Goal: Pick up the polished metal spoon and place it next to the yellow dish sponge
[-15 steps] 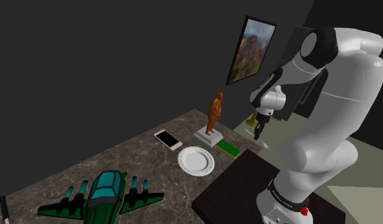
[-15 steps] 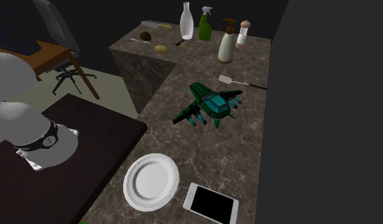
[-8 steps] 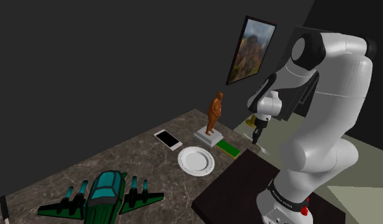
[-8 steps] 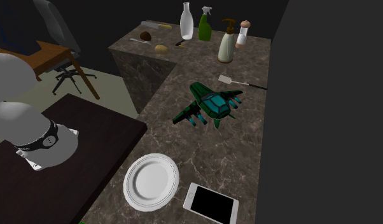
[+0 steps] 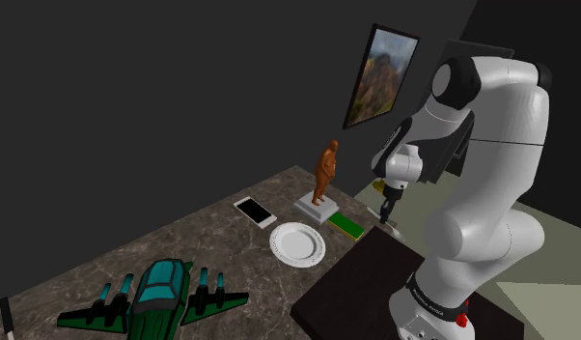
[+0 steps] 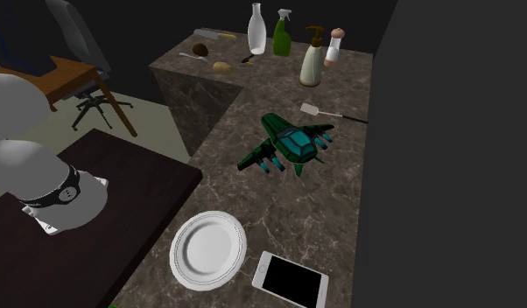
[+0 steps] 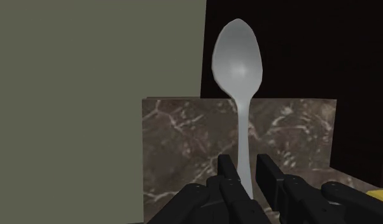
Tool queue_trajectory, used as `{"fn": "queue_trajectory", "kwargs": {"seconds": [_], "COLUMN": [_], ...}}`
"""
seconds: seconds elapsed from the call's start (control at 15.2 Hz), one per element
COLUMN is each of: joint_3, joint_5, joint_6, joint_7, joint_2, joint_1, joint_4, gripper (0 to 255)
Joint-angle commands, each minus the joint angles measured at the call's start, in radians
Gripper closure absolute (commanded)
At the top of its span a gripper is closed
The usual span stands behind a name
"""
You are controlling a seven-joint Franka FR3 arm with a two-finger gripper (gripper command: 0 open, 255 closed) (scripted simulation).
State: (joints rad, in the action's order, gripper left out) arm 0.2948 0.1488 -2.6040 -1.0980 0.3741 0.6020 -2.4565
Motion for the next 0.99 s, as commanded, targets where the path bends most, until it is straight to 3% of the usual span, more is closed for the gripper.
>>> {"fn": "queue_trajectory", "kwargs": {"seconds": [0.0, 0.2, 0.26, 0.59, 0.92], "joint_3": [-0.001, 0.000, 0.000, 0.000, 0.043], "joint_5": [0.001, 0.001, 0.001, 0.001, -0.067], "joint_6": [-0.001, -0.001, -0.001, -0.001, 0.126], "joint_7": [0.000, 0.000, 0.000, 0.000, 0.048], "joint_2": [0.001, 0.001, 0.001, 0.001, -0.117], "joint_1": [0.000, 0.000, 0.000, 0.000, -0.031], "joint_4": [0.000, 0.000, 0.000, 0.000, 0.014], "gripper": [255, 255, 0, 0, 0]}}
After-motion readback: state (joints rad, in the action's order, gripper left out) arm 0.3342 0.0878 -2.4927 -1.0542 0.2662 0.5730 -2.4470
